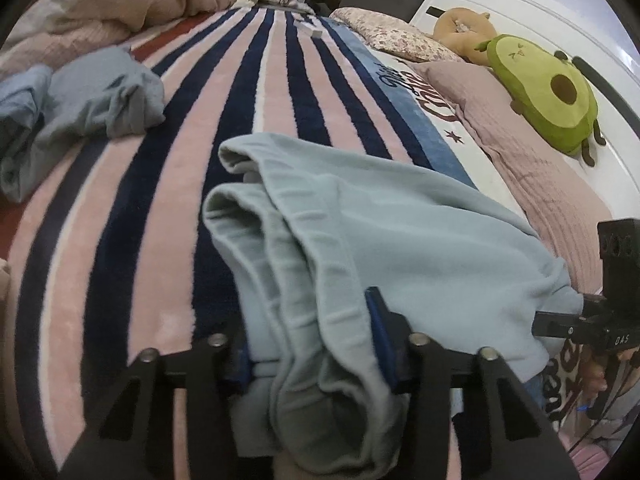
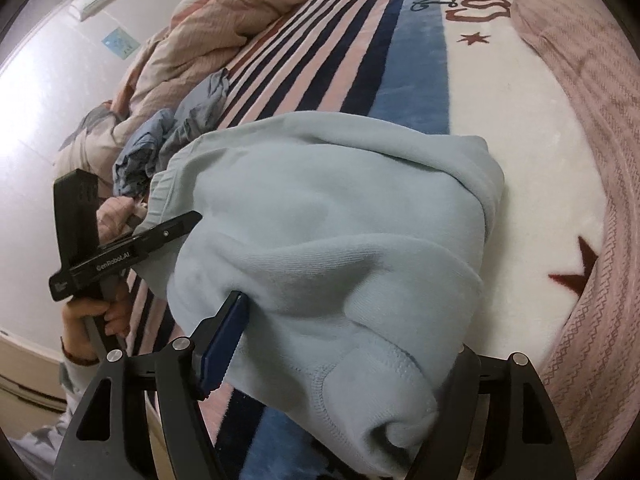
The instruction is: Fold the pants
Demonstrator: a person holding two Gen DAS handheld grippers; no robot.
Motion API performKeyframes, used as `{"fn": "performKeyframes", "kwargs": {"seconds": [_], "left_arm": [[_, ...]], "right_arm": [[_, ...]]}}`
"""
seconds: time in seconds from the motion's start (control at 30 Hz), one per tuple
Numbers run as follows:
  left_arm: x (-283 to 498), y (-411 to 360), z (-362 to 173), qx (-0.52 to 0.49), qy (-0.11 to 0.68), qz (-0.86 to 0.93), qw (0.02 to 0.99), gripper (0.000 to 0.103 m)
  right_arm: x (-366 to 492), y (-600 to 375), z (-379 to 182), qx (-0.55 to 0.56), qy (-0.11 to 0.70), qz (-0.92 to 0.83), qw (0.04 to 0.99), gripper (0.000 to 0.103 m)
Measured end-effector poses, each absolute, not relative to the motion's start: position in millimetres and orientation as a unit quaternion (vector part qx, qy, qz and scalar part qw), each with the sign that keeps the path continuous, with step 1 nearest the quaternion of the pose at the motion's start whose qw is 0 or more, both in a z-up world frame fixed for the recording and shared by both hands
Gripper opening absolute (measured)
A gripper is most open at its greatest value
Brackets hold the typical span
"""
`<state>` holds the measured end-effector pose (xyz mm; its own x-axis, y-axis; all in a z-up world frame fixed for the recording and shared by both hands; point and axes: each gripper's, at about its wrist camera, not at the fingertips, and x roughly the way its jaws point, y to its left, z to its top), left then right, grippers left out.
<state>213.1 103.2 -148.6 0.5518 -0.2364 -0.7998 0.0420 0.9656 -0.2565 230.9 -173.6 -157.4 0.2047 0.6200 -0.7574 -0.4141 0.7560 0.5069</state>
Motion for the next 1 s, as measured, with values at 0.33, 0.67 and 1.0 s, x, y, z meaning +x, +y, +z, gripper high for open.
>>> {"fn": "performKeyframes", "kwargs": {"seconds": [0.33, 0.67, 1.0], "left_arm": [[189, 89, -122, -0.053, 0.423, -0.075, 0.902, 0.029], [146, 97, -75, -0.050, 0.376, -0.089, 0.921, 0.027], [89, 154, -9, -0.053, 0.325, -0.060, 0.942, 0.027]], "right_arm": [[219, -174, -140, 0.066, 0.510, 0.312, 0.799, 0.014], [188, -160, -95, 0.041, 0.469, 0.322, 0.821, 0.008], [142, -103, -28, 0.015, 0.411, 0.356, 0.839, 0.008]]}}
